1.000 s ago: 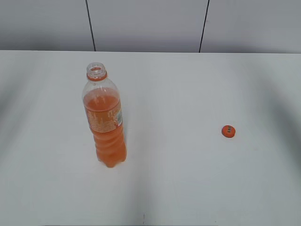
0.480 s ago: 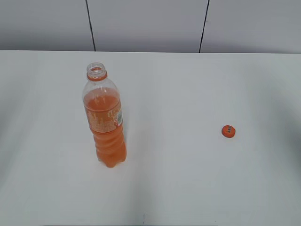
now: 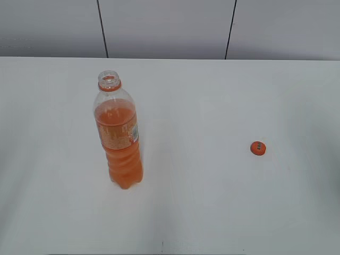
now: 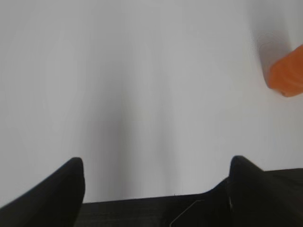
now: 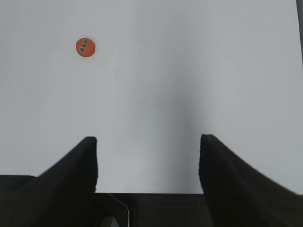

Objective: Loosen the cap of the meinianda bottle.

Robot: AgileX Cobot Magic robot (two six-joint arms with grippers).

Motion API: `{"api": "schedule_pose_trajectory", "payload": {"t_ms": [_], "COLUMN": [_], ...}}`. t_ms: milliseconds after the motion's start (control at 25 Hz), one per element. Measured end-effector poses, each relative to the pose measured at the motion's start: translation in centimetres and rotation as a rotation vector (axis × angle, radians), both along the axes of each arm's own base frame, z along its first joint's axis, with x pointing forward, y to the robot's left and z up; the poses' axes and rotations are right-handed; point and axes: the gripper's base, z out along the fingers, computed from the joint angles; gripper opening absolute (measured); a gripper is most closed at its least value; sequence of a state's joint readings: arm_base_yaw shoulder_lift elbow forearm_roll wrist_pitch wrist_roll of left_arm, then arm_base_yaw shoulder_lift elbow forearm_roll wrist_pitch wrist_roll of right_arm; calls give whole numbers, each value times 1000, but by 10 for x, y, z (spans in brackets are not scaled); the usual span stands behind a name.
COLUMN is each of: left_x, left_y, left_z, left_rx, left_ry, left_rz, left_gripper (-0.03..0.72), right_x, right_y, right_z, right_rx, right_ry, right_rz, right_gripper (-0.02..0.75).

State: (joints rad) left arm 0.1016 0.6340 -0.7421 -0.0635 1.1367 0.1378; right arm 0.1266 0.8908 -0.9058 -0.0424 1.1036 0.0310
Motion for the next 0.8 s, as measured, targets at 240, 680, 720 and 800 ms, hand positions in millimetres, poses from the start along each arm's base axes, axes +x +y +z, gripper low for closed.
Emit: {"api": "schedule_pose_trajectory", "payload": {"t_ms": [240,680,720,800], "left_x": [-26,-50,-51,-54], "left_y": [-3,-5,-5,-5], "left_z": [-28,-37,-37,-36], "left_rx": [-10,0,1,3], "left_ry": [-3,-175,-186,-205], "left_rz": [14,22,22,22], "left_gripper": [562,562,562,562], "right_x": [-29,-63,-65,-70], "right_y": [-3,-4,-5,-5], "right_z": [-19,-50,-52,-57], "right_rx": [13,50,50,51], "right_ry": [-24,-24,-27,-32], "right_rz": [-2,-1,-1,-1], "right_gripper": [504,504,504,504]}}
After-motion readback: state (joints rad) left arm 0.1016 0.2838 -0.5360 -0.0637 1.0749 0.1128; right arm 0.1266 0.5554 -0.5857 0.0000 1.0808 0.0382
